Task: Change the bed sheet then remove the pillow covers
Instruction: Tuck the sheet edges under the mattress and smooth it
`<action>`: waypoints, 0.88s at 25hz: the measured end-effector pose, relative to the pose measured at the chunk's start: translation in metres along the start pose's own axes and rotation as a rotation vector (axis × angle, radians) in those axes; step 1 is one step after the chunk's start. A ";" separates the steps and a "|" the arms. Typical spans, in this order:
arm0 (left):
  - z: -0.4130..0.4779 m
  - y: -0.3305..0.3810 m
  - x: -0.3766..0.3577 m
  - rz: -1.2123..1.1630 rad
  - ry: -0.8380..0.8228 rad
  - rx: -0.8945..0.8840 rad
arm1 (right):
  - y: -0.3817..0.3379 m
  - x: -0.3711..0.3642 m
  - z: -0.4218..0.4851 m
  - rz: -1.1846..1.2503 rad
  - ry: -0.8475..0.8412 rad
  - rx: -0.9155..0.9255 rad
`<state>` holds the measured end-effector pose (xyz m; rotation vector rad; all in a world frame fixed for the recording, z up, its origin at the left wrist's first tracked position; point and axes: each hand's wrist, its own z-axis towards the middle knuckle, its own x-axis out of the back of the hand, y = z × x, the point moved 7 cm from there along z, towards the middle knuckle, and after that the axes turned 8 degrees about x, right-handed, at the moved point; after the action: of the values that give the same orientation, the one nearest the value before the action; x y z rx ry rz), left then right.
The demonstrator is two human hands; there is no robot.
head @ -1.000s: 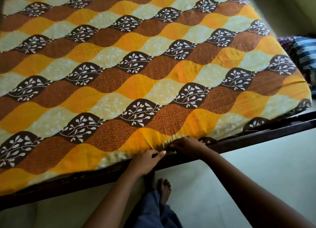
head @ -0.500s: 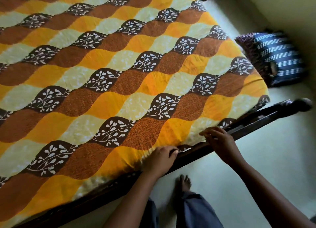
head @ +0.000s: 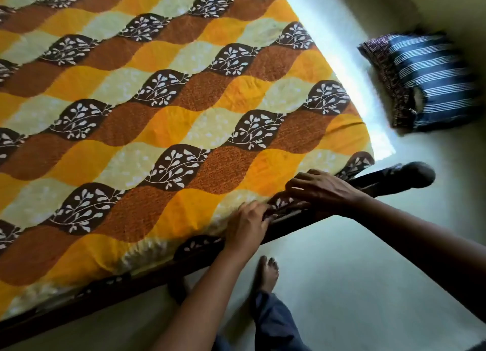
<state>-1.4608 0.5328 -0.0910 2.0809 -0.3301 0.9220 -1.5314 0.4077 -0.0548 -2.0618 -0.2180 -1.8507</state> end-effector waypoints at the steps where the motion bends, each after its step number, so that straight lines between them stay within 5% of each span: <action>1: 0.003 0.002 -0.003 0.009 0.038 0.001 | 0.004 -0.001 -0.001 -0.027 0.010 0.041; 7: 0.020 0.013 -0.007 0.106 0.086 -0.004 | 0.022 -0.013 -0.003 0.100 0.097 0.025; 12: 0.027 0.026 -0.003 0.226 0.193 -0.059 | 0.060 -0.022 0.000 0.449 -0.004 -0.357; 22: 0.046 -0.001 -0.035 0.244 -0.168 0.232 | 0.049 -0.057 -0.005 0.549 -0.339 -0.402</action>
<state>-1.4617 0.4950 -0.1346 2.3757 -0.6008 0.9666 -1.5266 0.3677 -0.1188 -2.3704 0.6271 -1.2790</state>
